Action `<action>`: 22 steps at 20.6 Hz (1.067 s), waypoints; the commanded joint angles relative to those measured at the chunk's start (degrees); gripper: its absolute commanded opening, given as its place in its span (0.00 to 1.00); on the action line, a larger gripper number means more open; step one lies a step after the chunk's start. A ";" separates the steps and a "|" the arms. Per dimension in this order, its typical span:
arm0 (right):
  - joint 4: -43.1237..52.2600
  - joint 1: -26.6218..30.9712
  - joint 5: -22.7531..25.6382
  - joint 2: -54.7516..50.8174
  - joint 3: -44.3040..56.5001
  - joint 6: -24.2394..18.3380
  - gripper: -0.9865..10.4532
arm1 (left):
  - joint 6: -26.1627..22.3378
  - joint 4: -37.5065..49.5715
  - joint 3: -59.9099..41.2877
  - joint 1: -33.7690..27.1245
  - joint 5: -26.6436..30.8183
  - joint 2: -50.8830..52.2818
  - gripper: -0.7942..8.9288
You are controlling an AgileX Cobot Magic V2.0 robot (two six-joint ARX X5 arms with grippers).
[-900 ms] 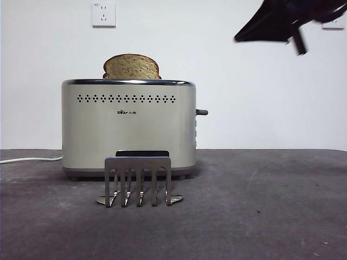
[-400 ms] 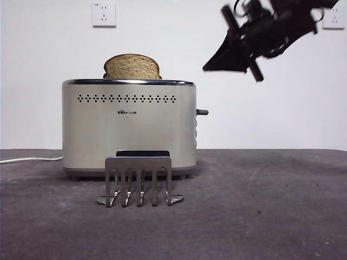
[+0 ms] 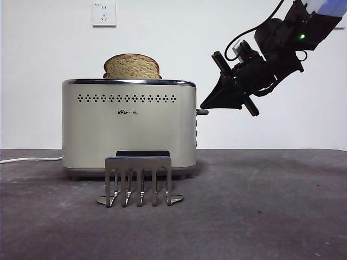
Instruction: Pick up a slice of bread from the rack,put the bread on the toaster,press the button
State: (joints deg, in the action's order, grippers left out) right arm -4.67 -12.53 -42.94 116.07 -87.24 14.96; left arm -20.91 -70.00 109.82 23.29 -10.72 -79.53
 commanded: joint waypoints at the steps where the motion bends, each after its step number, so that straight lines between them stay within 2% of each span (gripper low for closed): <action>1: 0.33 -0.42 0.17 1.77 -0.33 -1.49 0.08 | 0.46 0.00 0.17 -0.09 -0.24 -0.04 0.44; 9: -2.32 -1.05 1.36 6.25 -0.33 -3.19 0.08 | 0.46 -0.17 0.17 -0.09 -0.24 -0.04 0.44; 15: -9.42 -1.05 4.42 7.93 -0.31 -9.66 0.08 | 1.11 -0.20 0.17 -0.09 -0.26 -0.04 0.44; 22: -9.64 -1.05 4.33 7.93 -0.31 -9.90 0.08 | 1.42 -0.24 0.17 -0.09 -0.26 -0.04 0.44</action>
State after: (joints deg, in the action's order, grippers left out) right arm -11.70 -13.28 -40.34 121.54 -89.03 5.93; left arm -20.25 -70.22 109.82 23.29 -10.74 -79.53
